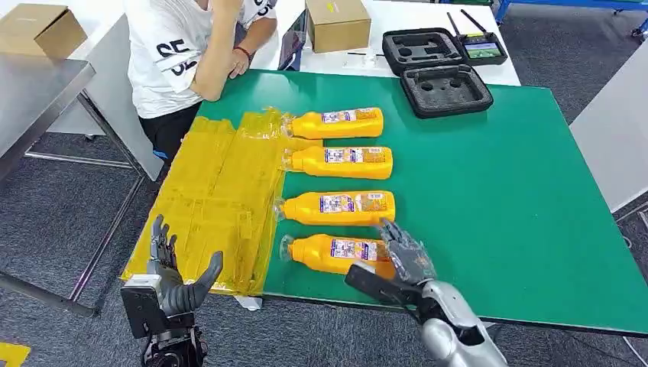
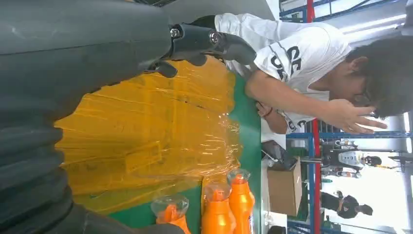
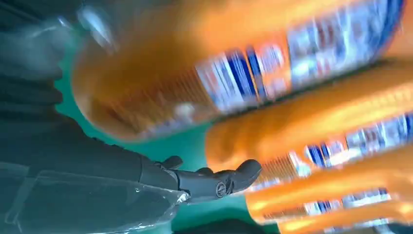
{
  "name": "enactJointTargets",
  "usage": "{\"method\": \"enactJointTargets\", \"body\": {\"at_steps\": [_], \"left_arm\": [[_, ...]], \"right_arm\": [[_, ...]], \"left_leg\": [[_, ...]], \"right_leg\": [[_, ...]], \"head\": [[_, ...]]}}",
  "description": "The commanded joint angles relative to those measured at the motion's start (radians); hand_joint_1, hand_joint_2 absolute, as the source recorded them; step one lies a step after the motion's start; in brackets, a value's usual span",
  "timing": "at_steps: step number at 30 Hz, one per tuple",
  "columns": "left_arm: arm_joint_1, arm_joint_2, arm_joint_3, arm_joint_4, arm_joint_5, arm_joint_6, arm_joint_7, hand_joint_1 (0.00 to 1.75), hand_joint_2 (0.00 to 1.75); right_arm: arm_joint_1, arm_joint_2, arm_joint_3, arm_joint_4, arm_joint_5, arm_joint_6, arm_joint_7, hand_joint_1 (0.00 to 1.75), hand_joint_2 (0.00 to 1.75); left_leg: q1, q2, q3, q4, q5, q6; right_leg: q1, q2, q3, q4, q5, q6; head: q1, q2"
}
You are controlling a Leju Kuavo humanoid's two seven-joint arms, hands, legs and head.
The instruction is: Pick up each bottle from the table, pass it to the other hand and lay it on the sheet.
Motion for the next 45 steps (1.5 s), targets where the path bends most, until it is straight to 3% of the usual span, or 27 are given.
{"method": "enactJointTargets", "body": {"at_steps": [1,5,10,19,20,24,34,35,36,37,39,41,45], "left_arm": [[-0.038,0.005,0.021,0.066,0.005,-0.004,0.006,0.00,1.75],[-0.035,-0.003,0.021,0.075,0.003,0.000,0.004,0.00,1.75],[-0.029,-0.005,0.022,0.067,-0.001,0.006,0.000,0.00,1.75],[-0.025,0.003,0.018,0.061,0.003,0.004,0.002,0.00,1.75],[-0.025,0.003,0.018,0.061,0.003,0.004,0.002,0.00,1.75],[-0.025,0.003,0.018,0.061,0.003,0.004,0.002,0.00,1.75],[-0.023,0.008,0.012,0.055,0.010,0.010,0.003,0.00,1.75],[-0.023,0.011,0.011,0.054,0.010,0.008,0.003,0.00,1.75],[-0.022,0.012,0.011,0.053,0.012,0.007,0.004,0.00,1.75],[-0.023,0.014,0.011,0.054,0.014,0.006,0.005,0.00,1.75],[-0.025,0.016,0.009,0.057,0.017,0.005,0.005,0.00,1.75],[-0.024,0.018,0.009,0.057,0.019,0.006,0.004,0.00,1.75],[-0.026,0.020,0.006,0.059,0.022,0.006,0.004,0.00,1.75]], "right_arm": [[-0.085,-0.008,0.019,0.072,-0.015,0.015,-0.008,0.00,1.75],[-0.102,0.007,0.026,0.120,-0.013,0.019,-0.009,0.00,1.75],[-0.105,0.013,0.035,0.140,0.001,0.019,0.002,0.00,1.75],[-0.125,0.001,0.058,0.173,-0.029,0.059,-0.010,0.00,1.75],[-0.125,0.001,0.058,0.173,-0.029,0.059,-0.010,0.00,1.75],[-0.125,0.001,0.058,0.173,-0.029,0.059,-0.010,0.00,1.75],[-0.115,-0.016,0.078,0.168,-0.066,0.086,-0.018,0.03,1.75],[-0.123,-0.017,0.082,0.174,-0.080,0.105,-0.024,0.19,1.75],[-0.128,-0.018,0.084,0.177,-0.087,0.115,-0.026,0.58,1.75],[-0.135,-0.020,0.087,0.180,-0.100,0.133,-0.031,1.12,1.75],[-0.145,-0.026,0.096,0.190,-0.120,0.158,-0.036,1.64,1.75],[-0.154,-0.031,0.104,0.198,-0.125,0.170,-0.039,1.75,1.75],[-0.174,-0.041,0.114,0.218,-0.146,0.191,-0.048,1.71,1.75]], "left_leg": [[0.000,0.001,0.004,-0.001,-0.002,0.001],[0.000,0.002,0.010,0.000,-0.005,0.002],[0.000,0.001,0.002,-0.001,-0.001,0.001],[0.000,0.001,0.003,-0.001,-0.001,0.001],[0.000,0.002,0.009,0.000,-0.004,0.002],[0.000,0.001,0.003,-0.001,-0.001,0.001],[0.000,0.001,0.005,-0.001,-0.002,0.001],[0.000,0.001,0.006,0.000,-0.003,0.001],[0.000,0.001,0.008,0.000,-0.004,0.002],[0.000,0.002,0.005,0.000,-0.003,0.001],[0.000,0.001,0.004,-0.001,-0.002,0.001],[0.000,0.001,0.004,-0.001,-0.001,0.001],[0.000,0.001,0.006,-0.001,-0.002,0.001]], "right_leg": [[0.000,0.000,0.004,-0.001,-0.001,-0.001],[0.001,0.001,0.010,-0.001,-0.004,-0.003],[0.000,0.000,0.002,-0.001,0.000,-0.001],[0.000,0.000,0.003,-0.001,-0.001,-0.001],[0.001,0.001,0.009,-0.001,-0.003,-0.002],[0.000,0.000,0.003,-0.001,-0.001,-0.001],[0.001,0.000,0.005,-0.001,-0.002,-0.001],[0.001,0.000,0.007,-0.001,-0.002,-0.002],[0.001,0.000,0.008,-0.001,-0.003,-0.002],[0.000,0.001,0.005,-0.001,-0.002,-0.002],[0.000,0.001,0.004,-0.001,-0.001,-0.001],[0.000,0.000,0.004,-0.001,-0.001,-0.001],[0.001,0.000,0.006,-0.001,-0.002,-0.002]], "head": [[0.000,0.000],[0.000,0.000],[0.000,0.000],[0.000,0.000],[0.000,0.000],[0.000,0.000],[0.000,0.000],[0.000,0.000],[0.000,0.000],[0.000,0.000],[0.000,0.000],[0.000,0.000],[0.000,0.000]]}}
